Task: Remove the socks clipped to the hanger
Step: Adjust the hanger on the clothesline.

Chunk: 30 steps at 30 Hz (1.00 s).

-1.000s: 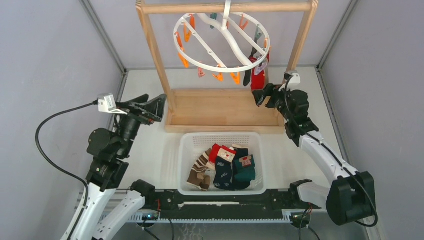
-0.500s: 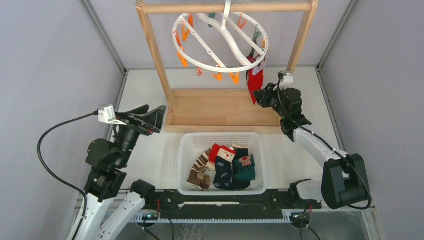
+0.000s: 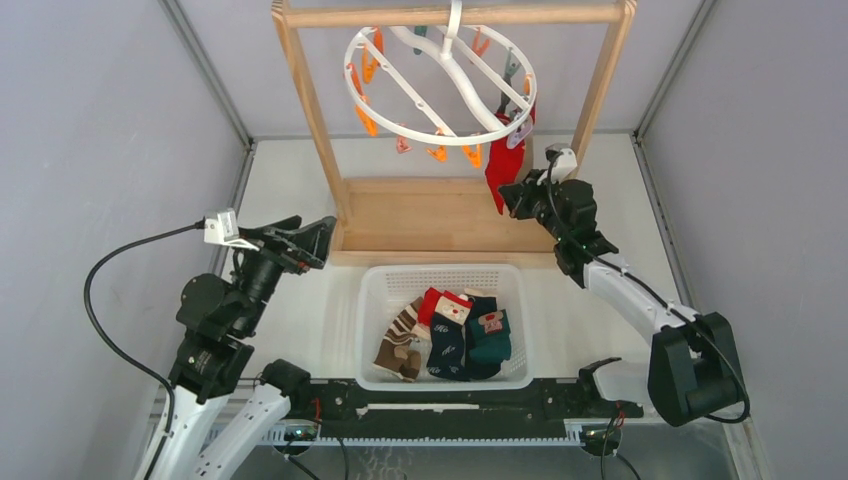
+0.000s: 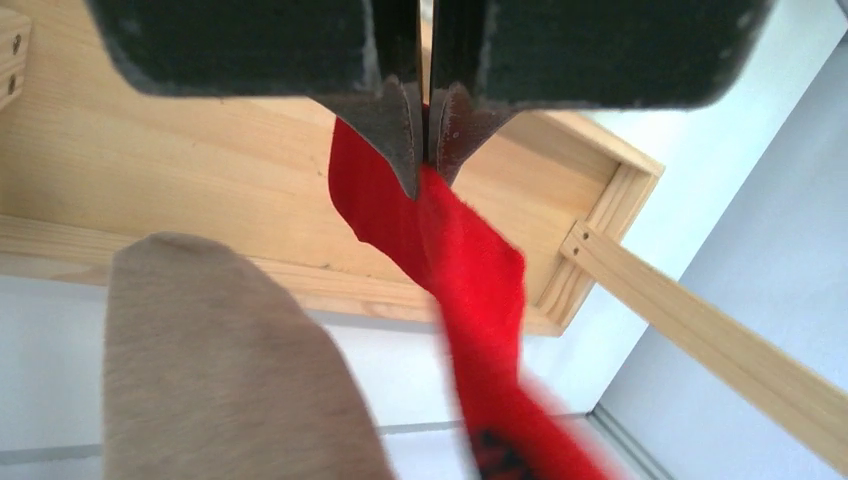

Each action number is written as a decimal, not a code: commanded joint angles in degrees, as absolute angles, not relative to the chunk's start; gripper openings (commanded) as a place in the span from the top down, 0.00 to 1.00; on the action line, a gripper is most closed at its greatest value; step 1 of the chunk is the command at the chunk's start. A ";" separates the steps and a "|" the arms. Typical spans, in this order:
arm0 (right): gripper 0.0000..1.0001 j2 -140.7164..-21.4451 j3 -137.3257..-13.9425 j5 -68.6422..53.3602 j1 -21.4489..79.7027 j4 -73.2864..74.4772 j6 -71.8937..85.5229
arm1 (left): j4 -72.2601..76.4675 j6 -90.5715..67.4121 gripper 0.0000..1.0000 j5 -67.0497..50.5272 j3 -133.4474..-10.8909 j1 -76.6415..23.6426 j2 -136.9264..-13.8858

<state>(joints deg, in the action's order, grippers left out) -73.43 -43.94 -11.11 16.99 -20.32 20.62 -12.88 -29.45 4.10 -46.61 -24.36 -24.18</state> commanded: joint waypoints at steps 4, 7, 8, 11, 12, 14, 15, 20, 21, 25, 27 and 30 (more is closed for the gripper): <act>1.00 -64.21 -44.09 -5.07 22.53 -16.66 17.69 | -13.71 -28.09 0.00 3.17 -48.95 -24.52 -27.18; 1.00 -60.70 -42.83 -2.82 24.61 -14.76 17.14 | -13.16 -28.41 0.00 2.85 -48.88 -24.53 -28.03; 1.00 -59.64 -42.59 -1.72 25.44 -13.75 16.85 | -12.96 -28.47 0.00 2.74 -48.79 -24.57 -28.20; 1.00 -56.26 -41.84 2.03 27.95 -11.18 15.59 | -12.26 -28.76 0.00 2.59 -48.54 -24.77 -28.80; 1.00 -55.19 -41.54 2.98 28.77 -10.56 15.30 | -12.04 -28.80 0.00 2.55 -48.48 -24.90 -28.95; 1.00 -53.20 -41.04 4.38 30.29 -9.29 14.97 | -11.56 -28.96 0.00 2.55 -48.43 -25.31 -29.48; 1.00 -52.34 -40.78 5.03 30.98 -8.61 14.87 | -11.33 -28.97 0.00 2.61 -48.35 -25.58 -29.79; 1.00 -48.19 -39.60 7.49 34.47 -6.55 14.68 | -10.59 -28.90 0.00 3.79 -48.49 -27.43 -30.92; 1.00 -47.50 -39.37 7.98 35.21 -6.18 14.68 | -10.49 -28.82 0.00 4.08 -48.56 -27.83 -31.09; 1.00 -45.14 -38.65 9.84 38.42 -4.84 14.80 | -9.97 -28.66 0.00 5.18 -48.53 -29.61 -32.00; 1.00 -44.38 -38.54 10.55 39.84 -4.26 14.85 | -9.75 -28.59 0.00 5.56 -48.52 -30.28 -32.25; 1.00 -43.43 -38.58 11.80 42.48 -3.72 14.86 | -9.45 -28.56 0.00 6.15 -48.73 -31.21 -32.74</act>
